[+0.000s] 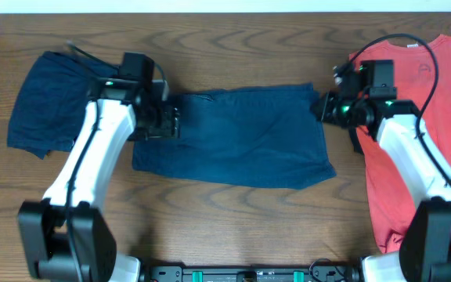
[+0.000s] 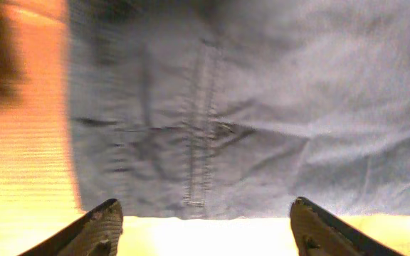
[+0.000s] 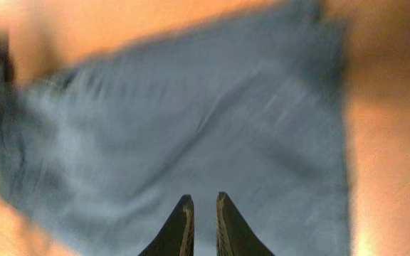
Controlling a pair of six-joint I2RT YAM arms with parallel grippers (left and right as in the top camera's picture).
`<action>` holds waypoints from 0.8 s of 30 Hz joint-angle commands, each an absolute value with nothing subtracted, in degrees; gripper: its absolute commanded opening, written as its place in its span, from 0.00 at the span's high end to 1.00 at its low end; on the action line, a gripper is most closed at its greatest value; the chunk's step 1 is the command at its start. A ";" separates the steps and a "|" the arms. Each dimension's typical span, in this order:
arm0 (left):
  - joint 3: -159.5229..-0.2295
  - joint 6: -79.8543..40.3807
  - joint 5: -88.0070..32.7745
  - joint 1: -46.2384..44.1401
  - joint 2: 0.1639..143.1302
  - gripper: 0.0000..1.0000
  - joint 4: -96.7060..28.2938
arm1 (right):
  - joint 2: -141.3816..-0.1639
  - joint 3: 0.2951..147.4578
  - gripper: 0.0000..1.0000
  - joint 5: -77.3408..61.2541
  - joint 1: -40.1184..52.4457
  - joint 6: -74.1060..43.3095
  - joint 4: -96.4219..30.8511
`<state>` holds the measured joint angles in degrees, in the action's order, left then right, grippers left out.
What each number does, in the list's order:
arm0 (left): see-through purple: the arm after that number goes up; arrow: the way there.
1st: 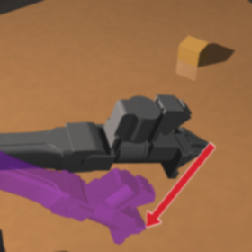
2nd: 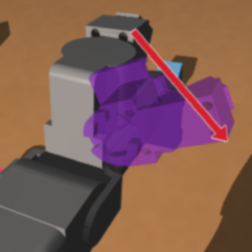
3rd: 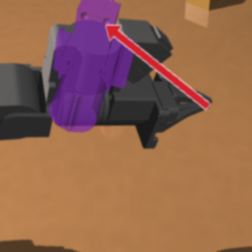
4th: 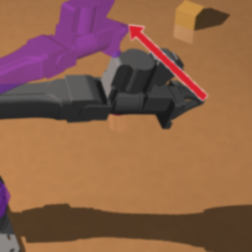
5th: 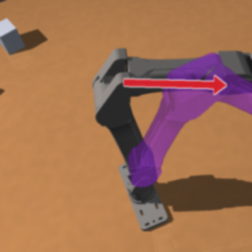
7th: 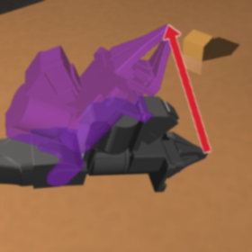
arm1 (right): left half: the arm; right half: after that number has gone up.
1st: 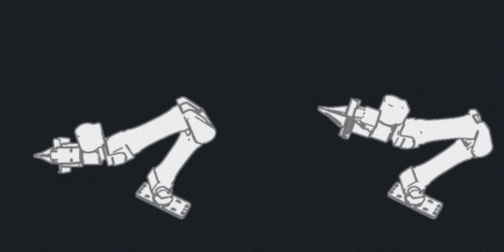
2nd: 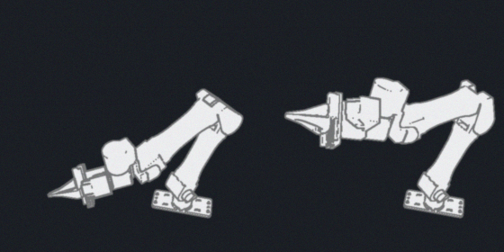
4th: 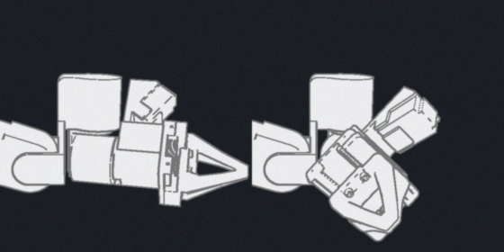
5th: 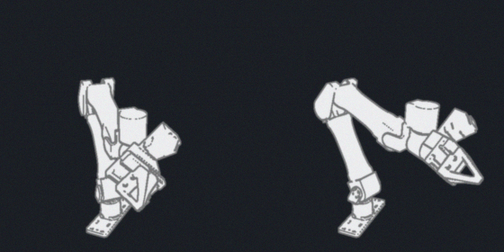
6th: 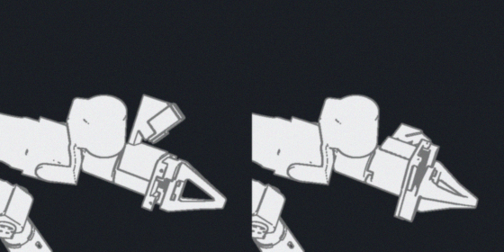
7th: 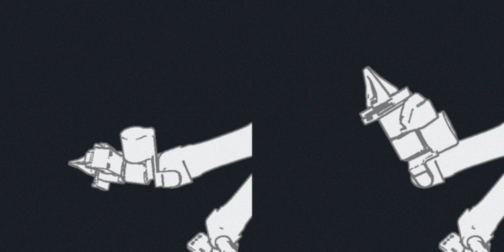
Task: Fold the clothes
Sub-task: 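Pull the folded shorts ends inward to straighten and square them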
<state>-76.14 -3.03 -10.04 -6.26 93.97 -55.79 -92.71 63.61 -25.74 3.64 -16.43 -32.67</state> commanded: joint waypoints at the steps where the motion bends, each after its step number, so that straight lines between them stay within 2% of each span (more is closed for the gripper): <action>1: -76.20 -3.11 -6.13 -3.07 94.08 0.21 -56.58 | -93.67 63.11 0.90 -25.06 7.79 -14.04 -38.72; 6: -75.22 -3.09 -8.67 3.22 96.14 0.17 -56.49 | -97.10 60.51 0.98 -18.98 13.54 -13.54 -45.04; 10: -75.22 -0.38 -15.27 6.94 98.50 0.11 -56.53 | -100.84 57.98 0.99 -11.16 14.48 -19.66 -44.16; 17: -75.22 4.93 -21.87 7.92 104.38 0.04 -56.10 | -108.75 57.14 0.99 -4.47 8.88 -28.69 -41.01; 24: -75.22 4.93 -22.31 7.90 110.43 0.03 -54.70 | -110.04 57.36 0.99 -1.91 1.23 -27.97 -40.51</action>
